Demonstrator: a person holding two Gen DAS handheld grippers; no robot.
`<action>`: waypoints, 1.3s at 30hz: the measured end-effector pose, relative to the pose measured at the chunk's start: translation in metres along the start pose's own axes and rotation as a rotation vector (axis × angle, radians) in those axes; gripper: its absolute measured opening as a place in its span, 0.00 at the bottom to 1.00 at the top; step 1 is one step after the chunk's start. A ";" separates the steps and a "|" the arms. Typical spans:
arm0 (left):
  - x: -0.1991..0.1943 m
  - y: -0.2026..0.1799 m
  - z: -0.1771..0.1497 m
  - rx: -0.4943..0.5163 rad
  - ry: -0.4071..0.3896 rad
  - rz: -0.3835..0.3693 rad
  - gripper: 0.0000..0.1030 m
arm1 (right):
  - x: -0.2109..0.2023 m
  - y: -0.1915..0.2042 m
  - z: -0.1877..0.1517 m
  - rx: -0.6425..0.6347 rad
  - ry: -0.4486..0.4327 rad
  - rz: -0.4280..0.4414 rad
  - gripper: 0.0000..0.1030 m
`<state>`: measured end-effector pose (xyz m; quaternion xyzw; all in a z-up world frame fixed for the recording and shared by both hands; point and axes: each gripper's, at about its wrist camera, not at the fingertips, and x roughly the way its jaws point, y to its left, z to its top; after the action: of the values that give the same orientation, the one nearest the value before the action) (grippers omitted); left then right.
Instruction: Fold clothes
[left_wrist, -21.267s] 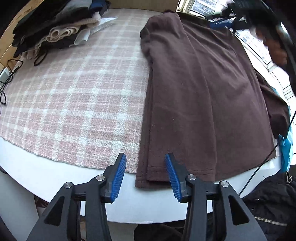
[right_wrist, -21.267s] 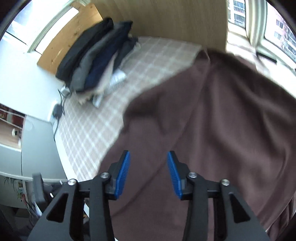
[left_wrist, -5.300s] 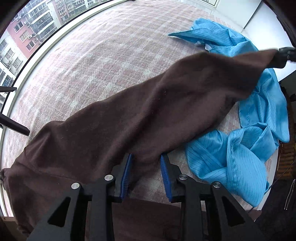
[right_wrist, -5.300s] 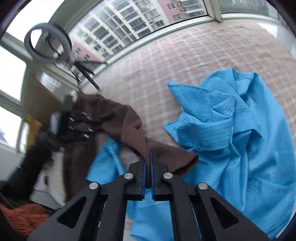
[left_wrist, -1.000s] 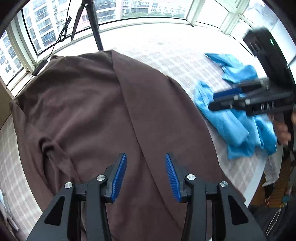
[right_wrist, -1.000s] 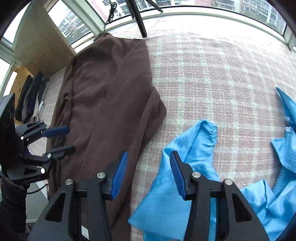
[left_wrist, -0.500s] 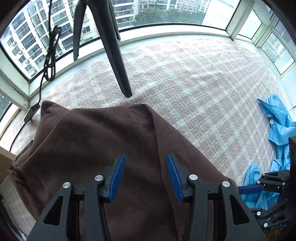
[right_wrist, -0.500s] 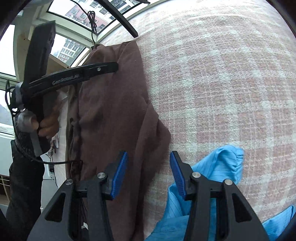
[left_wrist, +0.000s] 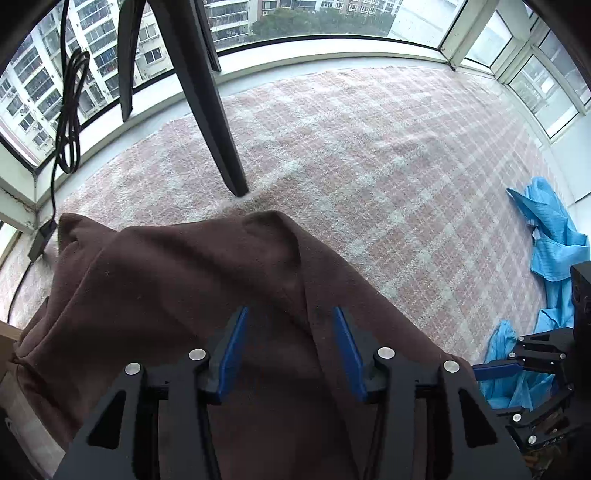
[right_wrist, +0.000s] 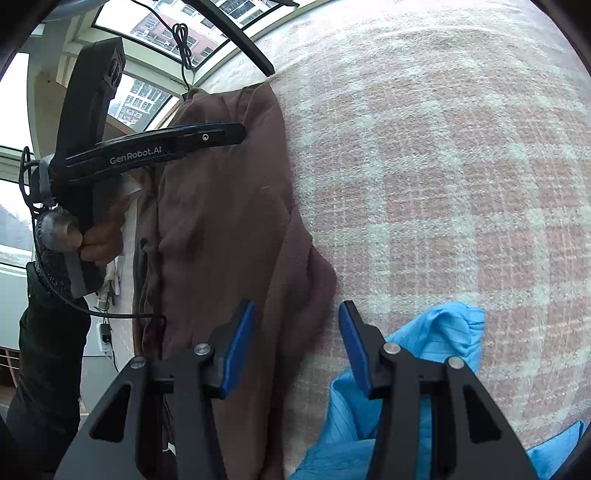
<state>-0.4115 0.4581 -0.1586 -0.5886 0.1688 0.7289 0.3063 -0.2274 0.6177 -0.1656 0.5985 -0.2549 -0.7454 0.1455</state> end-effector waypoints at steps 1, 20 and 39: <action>0.001 -0.001 -0.001 0.002 0.005 -0.003 0.43 | -0.001 0.001 0.000 -0.008 -0.008 -0.014 0.43; -0.078 0.025 -0.030 0.042 -0.187 0.083 0.01 | 0.001 0.019 0.009 -0.027 -0.055 0.034 0.07; -0.142 -0.013 -0.204 0.172 -0.144 0.102 0.18 | -0.096 0.027 -0.049 -0.063 0.003 0.152 0.14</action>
<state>-0.2318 0.3089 -0.0721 -0.4970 0.2379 0.7667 0.3295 -0.1594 0.6355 -0.0797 0.5737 -0.2757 -0.7389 0.2209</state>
